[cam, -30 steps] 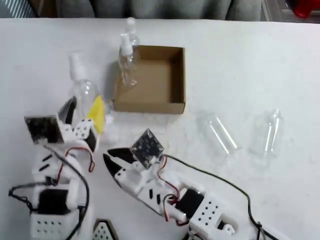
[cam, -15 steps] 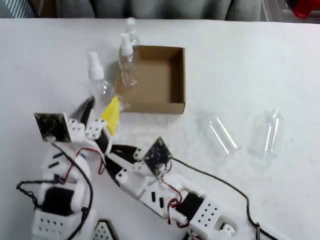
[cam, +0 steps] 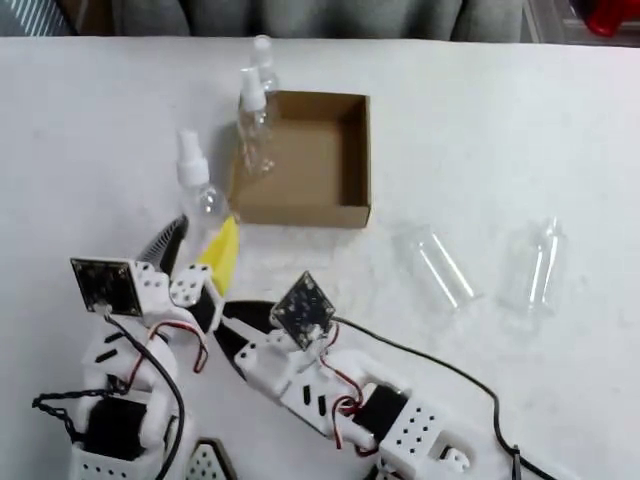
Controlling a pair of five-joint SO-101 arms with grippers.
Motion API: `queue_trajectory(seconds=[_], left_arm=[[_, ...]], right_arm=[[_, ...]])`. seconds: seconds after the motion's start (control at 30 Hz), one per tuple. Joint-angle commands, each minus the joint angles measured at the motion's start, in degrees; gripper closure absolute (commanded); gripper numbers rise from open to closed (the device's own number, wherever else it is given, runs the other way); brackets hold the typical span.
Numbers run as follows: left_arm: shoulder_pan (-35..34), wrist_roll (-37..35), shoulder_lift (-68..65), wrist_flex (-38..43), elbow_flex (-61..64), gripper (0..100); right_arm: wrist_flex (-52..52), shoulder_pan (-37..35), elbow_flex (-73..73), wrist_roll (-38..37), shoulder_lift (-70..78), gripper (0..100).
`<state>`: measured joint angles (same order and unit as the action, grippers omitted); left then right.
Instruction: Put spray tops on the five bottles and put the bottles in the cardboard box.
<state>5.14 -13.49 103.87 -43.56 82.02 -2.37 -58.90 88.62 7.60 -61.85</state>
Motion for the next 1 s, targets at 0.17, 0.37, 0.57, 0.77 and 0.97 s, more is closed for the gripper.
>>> queue_trajectory(seconds=[0.17, 0.37, 0.57, 0.77, 0.97], left_arm=[[1.3, 0.6, 1.1, -0.4, -2.6, 98], [1.0, 0.6, 1.1, 2.2, -0.2, 98], [1.1, 0.6, 1.1, 3.3, 0.9, 98], [1.1, 0.6, 1.1, 3.3, 0.9, 98], [1.1, 0.7, 1.1, 2.9, 0.9, 98]], right_arm=[[-2.3, 0.0, -3.4, 0.3, -1.1, 98.3], [-2.1, -2.3, -3.5, 2.9, -1.2, 98.3], [-4.6, 1.3, -3.7, 3.7, -1.2, 98.3], [-4.6, 2.8, -3.8, 3.4, -0.6, 98.3], [-4.6, 7.1, -5.4, 3.9, -0.5, 98.3]])
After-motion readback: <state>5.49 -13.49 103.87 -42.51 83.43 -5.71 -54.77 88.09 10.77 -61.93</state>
